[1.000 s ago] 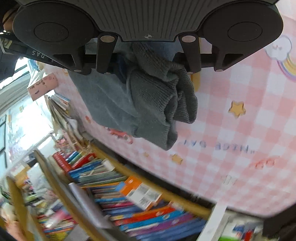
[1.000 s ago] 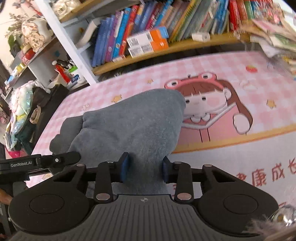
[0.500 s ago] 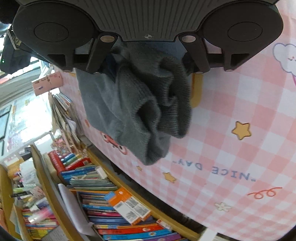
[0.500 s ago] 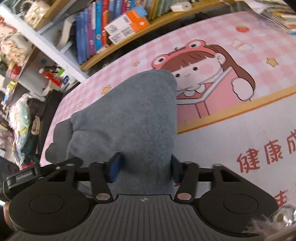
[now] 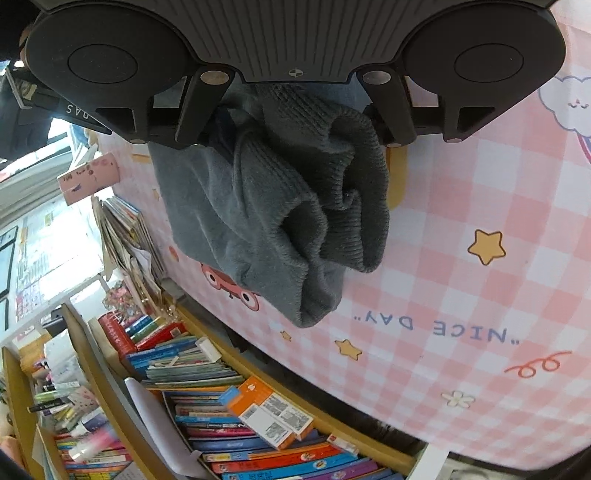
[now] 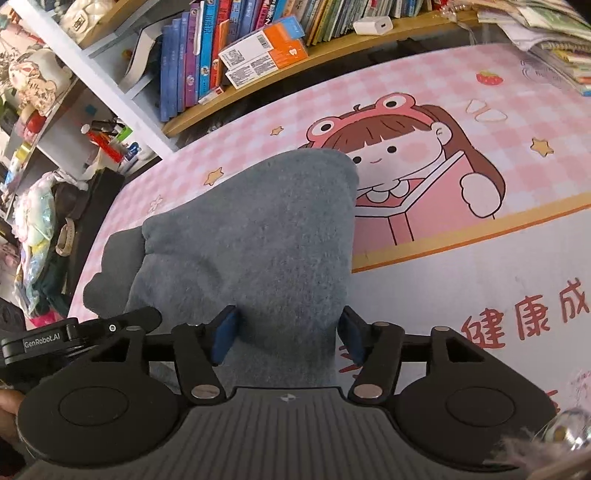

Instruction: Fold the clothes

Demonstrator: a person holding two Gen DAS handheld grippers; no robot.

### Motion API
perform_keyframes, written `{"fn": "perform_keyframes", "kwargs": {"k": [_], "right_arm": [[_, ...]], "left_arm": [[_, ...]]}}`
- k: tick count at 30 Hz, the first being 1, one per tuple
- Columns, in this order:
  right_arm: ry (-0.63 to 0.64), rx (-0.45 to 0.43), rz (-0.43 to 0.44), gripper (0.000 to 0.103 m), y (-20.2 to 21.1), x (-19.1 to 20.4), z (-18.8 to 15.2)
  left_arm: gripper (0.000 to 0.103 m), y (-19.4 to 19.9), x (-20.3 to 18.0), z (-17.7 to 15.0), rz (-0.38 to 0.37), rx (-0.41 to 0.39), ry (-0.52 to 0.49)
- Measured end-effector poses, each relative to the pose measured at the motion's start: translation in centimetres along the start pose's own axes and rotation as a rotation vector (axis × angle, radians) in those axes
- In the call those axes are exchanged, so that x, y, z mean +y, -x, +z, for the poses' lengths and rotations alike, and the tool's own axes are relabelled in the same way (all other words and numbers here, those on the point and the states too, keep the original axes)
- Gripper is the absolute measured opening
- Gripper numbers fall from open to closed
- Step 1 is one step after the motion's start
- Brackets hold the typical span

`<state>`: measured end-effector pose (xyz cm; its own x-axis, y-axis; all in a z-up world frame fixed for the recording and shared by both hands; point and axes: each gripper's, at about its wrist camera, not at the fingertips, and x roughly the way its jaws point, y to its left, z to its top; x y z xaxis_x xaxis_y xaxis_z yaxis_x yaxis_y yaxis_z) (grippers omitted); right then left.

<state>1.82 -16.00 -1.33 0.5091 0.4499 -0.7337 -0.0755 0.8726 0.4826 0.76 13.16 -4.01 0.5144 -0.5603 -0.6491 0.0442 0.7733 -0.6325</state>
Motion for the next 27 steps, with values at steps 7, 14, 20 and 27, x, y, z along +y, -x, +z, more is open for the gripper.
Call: {"fn": "perform_keyframes", "kwargs": {"k": [7,14,20,27], "right_arm": [[0.011,0.0,0.03,0.039,-0.1,0.3,-0.2],[0.083,-0.071,0.026,0.034,1.1,1.4,0.0],[0.135,-0.119,0.029,0.033,1.7,2.1,0.8],[0.149,-0.139,0.039,0.033,1.3,2.0,3.3]], "left_arm": [[0.054,0.1,-0.3,-0.2,-0.012,-0.003,-0.016],[0.052,1.2,-1.5,0.1,-0.026,-0.057,-0.075],[0.052,1.3,-2.1,1.6,-0.038,-0.078,-0.091],[0.053,0.9,-2.7,3.8,-0.049,-0.094,-0.111]]}}
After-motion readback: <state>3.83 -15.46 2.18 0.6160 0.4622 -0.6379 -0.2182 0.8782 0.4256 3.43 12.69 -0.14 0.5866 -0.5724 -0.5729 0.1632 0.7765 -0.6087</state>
